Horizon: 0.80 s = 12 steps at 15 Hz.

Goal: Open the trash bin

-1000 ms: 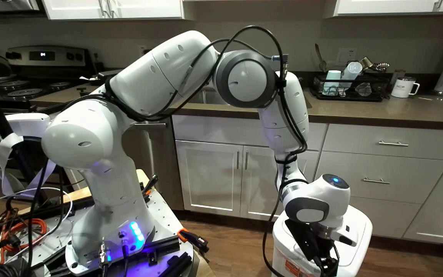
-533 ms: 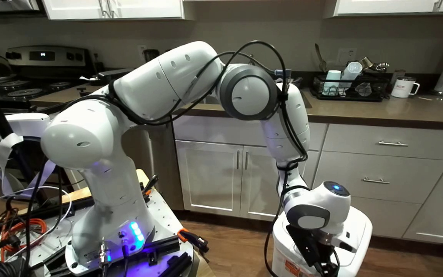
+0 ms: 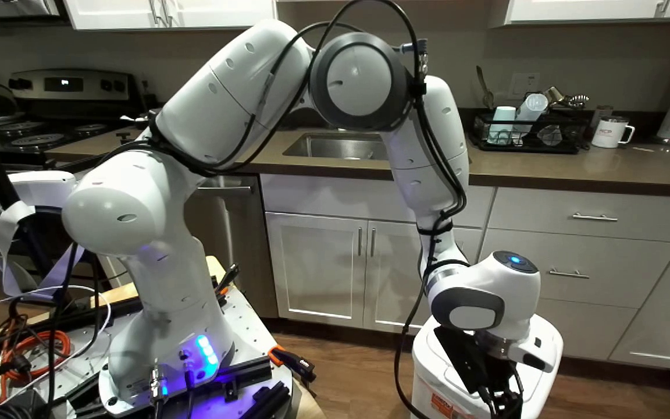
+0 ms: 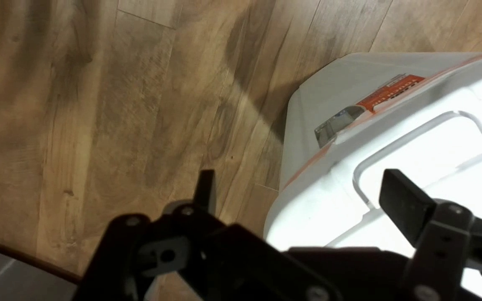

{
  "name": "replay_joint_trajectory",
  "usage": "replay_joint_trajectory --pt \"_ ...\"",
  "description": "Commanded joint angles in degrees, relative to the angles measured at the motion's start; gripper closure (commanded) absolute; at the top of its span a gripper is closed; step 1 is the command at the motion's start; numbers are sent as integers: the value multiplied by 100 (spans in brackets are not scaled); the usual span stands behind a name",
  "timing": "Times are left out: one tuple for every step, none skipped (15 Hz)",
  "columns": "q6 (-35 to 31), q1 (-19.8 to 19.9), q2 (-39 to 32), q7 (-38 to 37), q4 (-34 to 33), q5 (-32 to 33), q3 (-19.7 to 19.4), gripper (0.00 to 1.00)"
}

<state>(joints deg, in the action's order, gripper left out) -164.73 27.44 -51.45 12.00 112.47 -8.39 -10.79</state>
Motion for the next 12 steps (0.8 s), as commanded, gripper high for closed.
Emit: replay_joint_trajectory --pt "-137 258 366 86 403 127 216 0" --pt "-175 409 356 193 389 98 354 0" --pt "-174 549 311 266 331 65 490 0" --pt "-150 664 266 307 270 44 607 0" --pt "-123 787 202 376 198 37 733 0" --pt "-104 871 145 394 140 42 818 0" --pt "-71 957 105 418 97 51 901 0" --pt "-63 1014 76 417 69 57 958 0" --pt "-79 1068 23 429 23 64 1016 0" --pt "-83 1107 -23 425 -23 64 1070 0" --pt "-69 1107 -94 401 -98 75 1096 0" --pt "-50 1097 -146 385 -157 88 1110 0"
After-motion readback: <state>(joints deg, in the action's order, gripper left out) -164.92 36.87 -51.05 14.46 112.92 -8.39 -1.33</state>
